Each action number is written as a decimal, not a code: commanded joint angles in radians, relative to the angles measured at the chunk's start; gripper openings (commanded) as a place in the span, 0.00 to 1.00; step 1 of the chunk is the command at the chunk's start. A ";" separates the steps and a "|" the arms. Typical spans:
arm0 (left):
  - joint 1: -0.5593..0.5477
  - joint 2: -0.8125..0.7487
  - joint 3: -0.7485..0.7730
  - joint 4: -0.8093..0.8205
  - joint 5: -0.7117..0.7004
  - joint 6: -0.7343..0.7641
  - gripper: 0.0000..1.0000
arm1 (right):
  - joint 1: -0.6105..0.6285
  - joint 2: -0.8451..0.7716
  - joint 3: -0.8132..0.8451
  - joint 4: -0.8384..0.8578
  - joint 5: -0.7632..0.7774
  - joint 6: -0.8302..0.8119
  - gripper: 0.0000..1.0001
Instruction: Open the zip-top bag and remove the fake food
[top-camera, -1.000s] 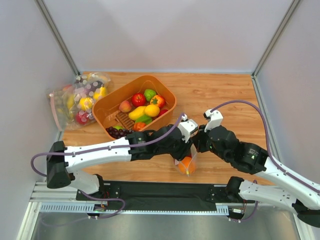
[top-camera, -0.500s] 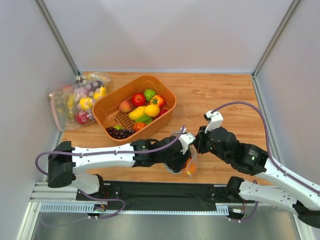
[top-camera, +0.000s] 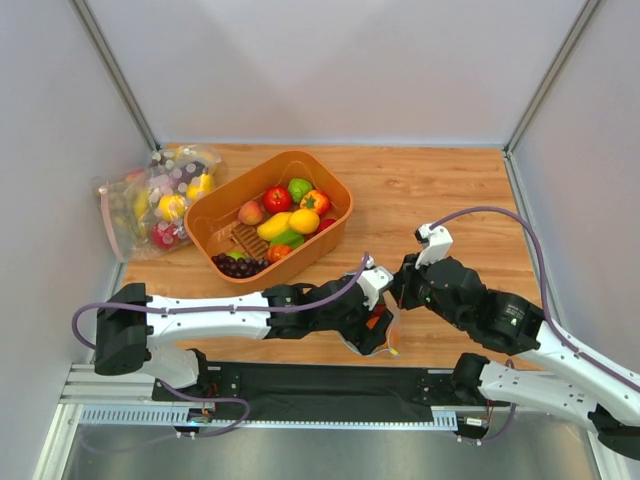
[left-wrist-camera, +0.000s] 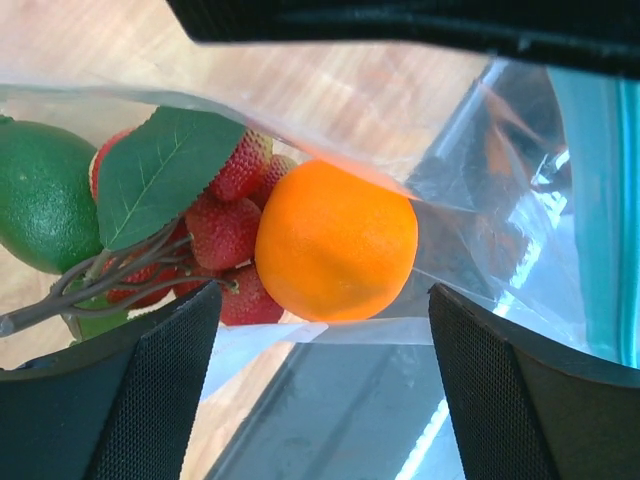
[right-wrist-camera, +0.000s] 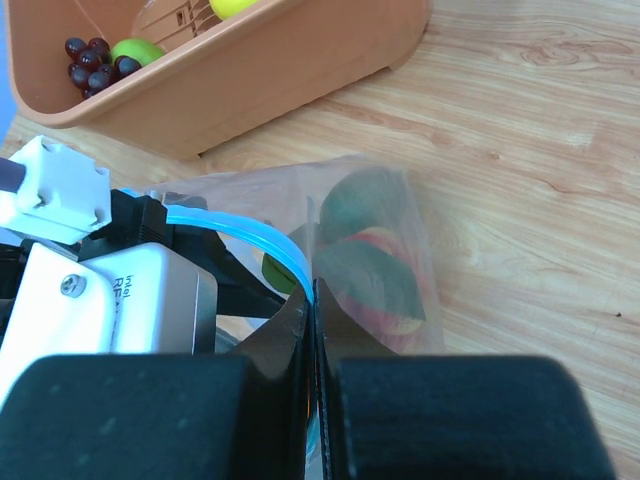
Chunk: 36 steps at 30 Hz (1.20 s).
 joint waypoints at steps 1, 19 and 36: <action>-0.008 0.020 0.033 0.051 0.001 0.015 0.92 | 0.000 -0.024 -0.015 0.017 -0.009 0.022 0.00; -0.011 0.178 0.054 0.185 0.062 0.018 0.65 | 0.000 -0.076 -0.096 0.082 -0.085 0.079 0.00; -0.012 -0.152 -0.076 0.113 -0.020 0.027 0.30 | 0.000 -0.154 -0.093 -0.096 0.049 0.104 0.00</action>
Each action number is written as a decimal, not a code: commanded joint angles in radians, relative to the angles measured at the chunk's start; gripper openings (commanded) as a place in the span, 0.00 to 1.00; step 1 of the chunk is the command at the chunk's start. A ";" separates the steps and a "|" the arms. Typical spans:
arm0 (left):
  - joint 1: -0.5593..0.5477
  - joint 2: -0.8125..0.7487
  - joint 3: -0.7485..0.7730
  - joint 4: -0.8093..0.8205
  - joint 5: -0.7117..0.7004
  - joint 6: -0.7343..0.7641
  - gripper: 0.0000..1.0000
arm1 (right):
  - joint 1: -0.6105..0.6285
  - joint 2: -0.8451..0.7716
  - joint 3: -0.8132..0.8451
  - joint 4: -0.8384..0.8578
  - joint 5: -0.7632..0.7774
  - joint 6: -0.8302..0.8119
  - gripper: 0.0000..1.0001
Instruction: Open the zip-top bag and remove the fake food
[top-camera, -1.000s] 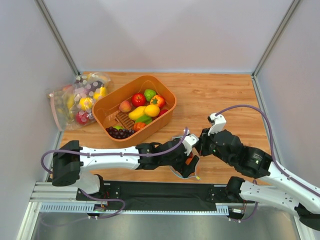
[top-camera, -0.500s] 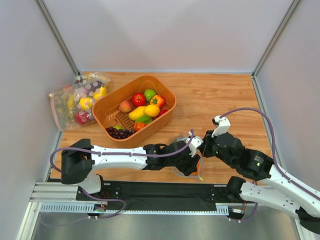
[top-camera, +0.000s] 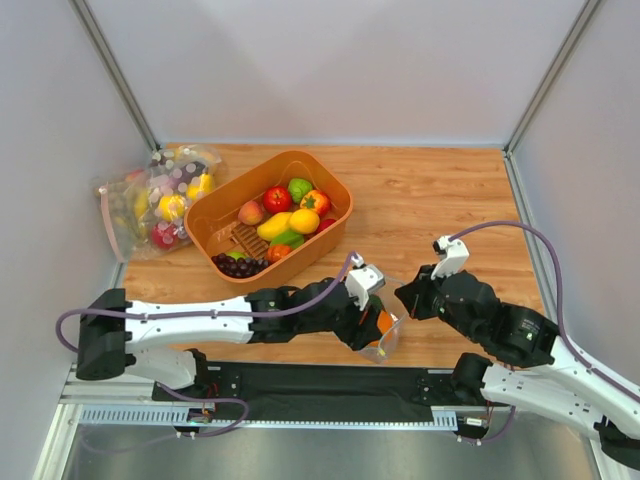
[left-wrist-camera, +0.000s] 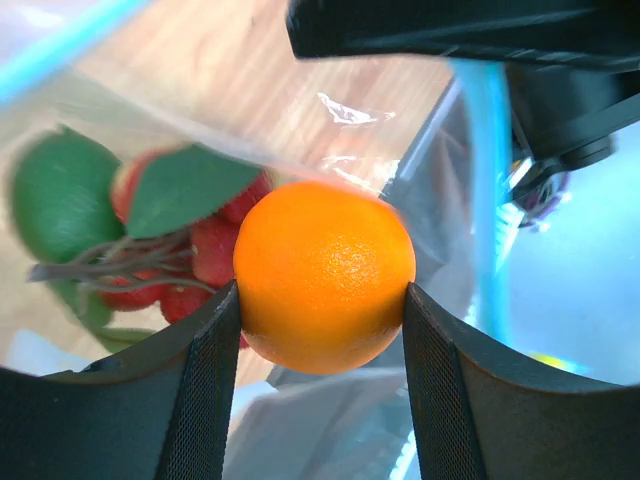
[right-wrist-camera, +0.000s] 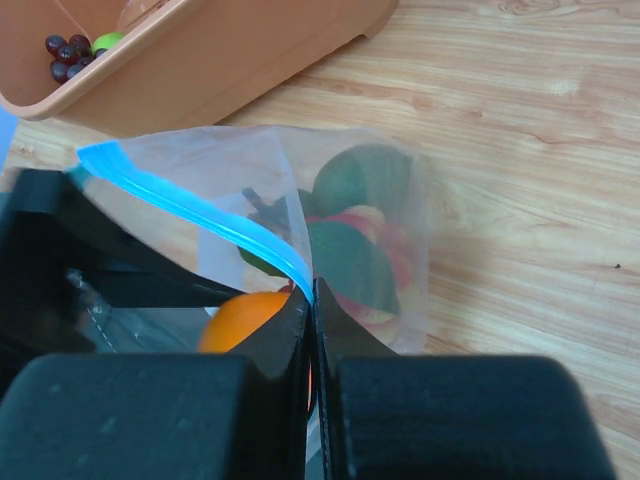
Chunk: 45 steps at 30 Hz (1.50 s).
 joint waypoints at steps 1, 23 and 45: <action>-0.006 -0.105 -0.012 -0.007 -0.047 0.021 0.30 | 0.005 -0.008 0.002 -0.048 0.042 0.030 0.00; 0.150 -0.528 0.129 -0.360 -0.237 0.145 0.33 | 0.005 -0.025 -0.037 -0.021 0.045 0.049 0.00; 0.985 -0.364 0.157 -0.423 0.155 0.280 0.37 | 0.005 -0.030 -0.039 -0.030 0.032 0.055 0.00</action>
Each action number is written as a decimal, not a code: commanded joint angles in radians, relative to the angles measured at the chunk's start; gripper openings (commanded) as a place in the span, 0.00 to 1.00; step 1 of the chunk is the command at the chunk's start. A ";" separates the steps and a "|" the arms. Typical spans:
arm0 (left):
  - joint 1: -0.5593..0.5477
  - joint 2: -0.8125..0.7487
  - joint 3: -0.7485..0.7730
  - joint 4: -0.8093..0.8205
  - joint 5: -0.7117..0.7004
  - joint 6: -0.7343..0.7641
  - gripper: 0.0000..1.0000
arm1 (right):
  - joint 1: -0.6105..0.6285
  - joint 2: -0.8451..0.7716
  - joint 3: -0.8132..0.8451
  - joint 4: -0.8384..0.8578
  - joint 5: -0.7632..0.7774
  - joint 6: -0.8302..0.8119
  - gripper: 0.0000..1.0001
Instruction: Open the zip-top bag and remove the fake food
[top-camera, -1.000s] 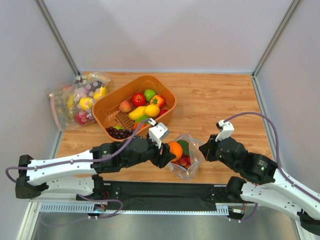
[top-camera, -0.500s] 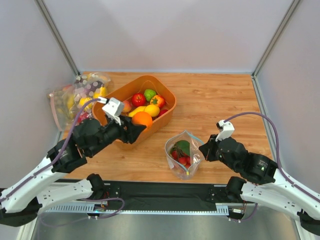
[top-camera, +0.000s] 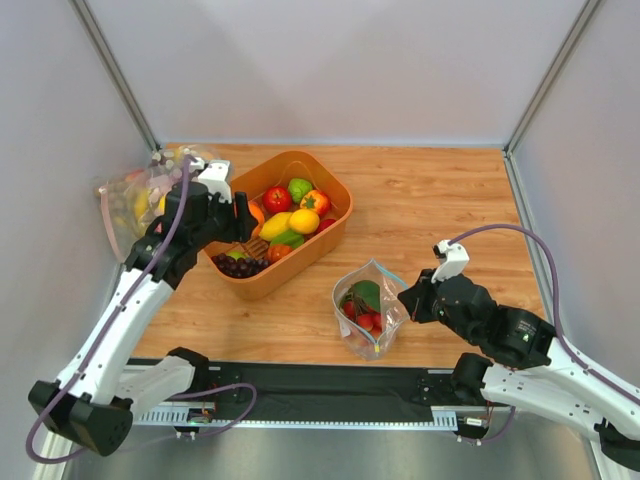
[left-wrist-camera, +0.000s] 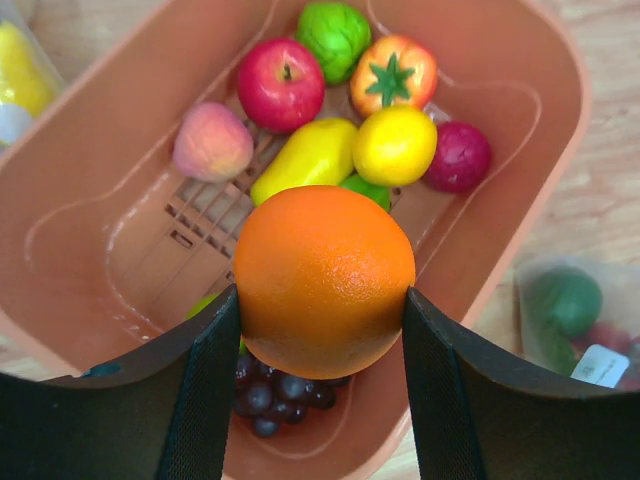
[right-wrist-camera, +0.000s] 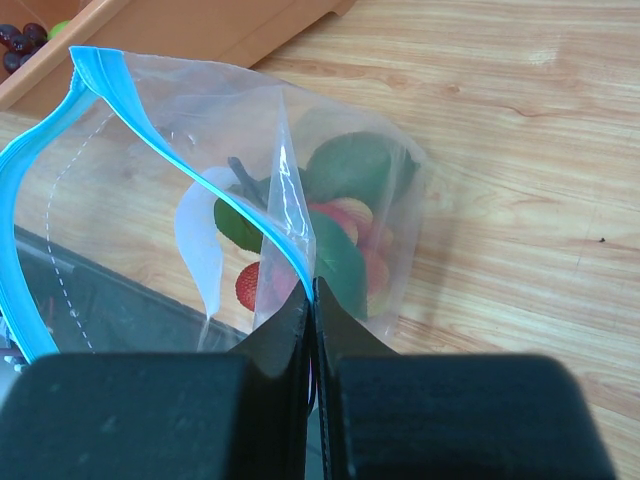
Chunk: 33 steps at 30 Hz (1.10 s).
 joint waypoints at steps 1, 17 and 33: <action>0.012 0.034 0.001 0.043 0.070 0.044 0.38 | 0.004 -0.013 0.001 0.003 0.012 0.015 0.00; 0.018 0.017 -0.099 0.091 0.020 0.029 0.99 | 0.004 0.032 -0.001 0.043 -0.005 0.009 0.00; -0.343 -0.108 -0.010 0.017 -0.097 0.060 0.92 | 0.006 0.029 -0.007 0.060 -0.037 0.017 0.00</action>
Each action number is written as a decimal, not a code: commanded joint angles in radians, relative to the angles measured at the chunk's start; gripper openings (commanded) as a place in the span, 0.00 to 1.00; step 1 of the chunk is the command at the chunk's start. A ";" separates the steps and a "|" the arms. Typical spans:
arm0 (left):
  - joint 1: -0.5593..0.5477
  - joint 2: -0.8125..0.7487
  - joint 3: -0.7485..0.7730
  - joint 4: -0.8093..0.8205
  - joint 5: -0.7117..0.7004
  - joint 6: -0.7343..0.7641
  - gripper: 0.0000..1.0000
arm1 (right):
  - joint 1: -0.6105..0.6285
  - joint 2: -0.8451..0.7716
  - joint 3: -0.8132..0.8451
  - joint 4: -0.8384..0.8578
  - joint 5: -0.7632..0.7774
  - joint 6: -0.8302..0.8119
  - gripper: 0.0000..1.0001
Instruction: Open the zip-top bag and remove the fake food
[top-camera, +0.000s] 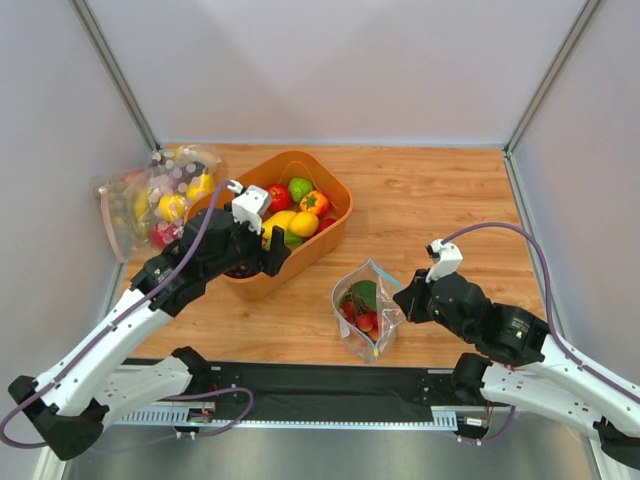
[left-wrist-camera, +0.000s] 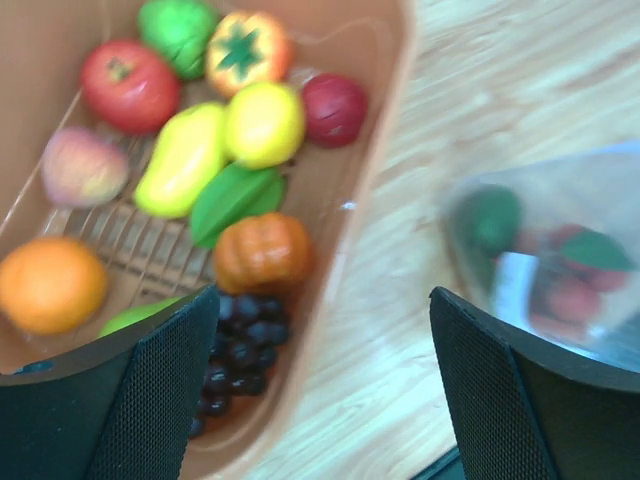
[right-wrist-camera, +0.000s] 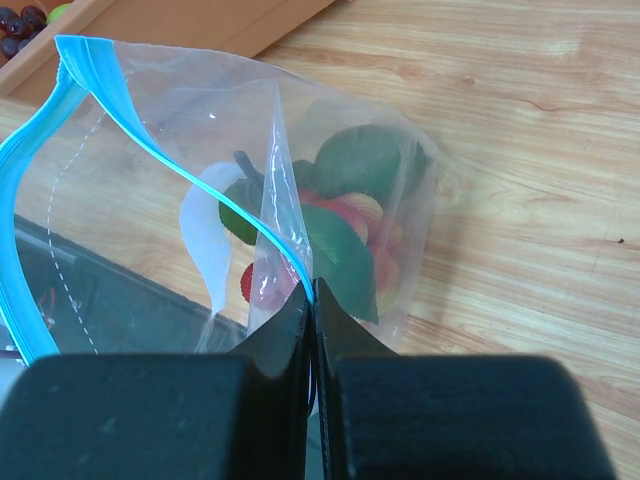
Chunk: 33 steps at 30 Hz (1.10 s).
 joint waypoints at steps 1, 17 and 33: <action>-0.121 -0.060 0.116 -0.031 -0.083 -0.014 0.91 | 0.006 0.000 -0.002 0.036 -0.008 0.017 0.00; -0.767 0.274 0.359 0.004 -0.221 -0.080 0.82 | 0.003 -0.014 0.001 0.021 -0.005 0.026 0.00; -0.732 0.564 0.417 -0.072 -0.301 -0.256 0.82 | 0.004 -0.080 0.006 -0.034 -0.005 0.033 0.00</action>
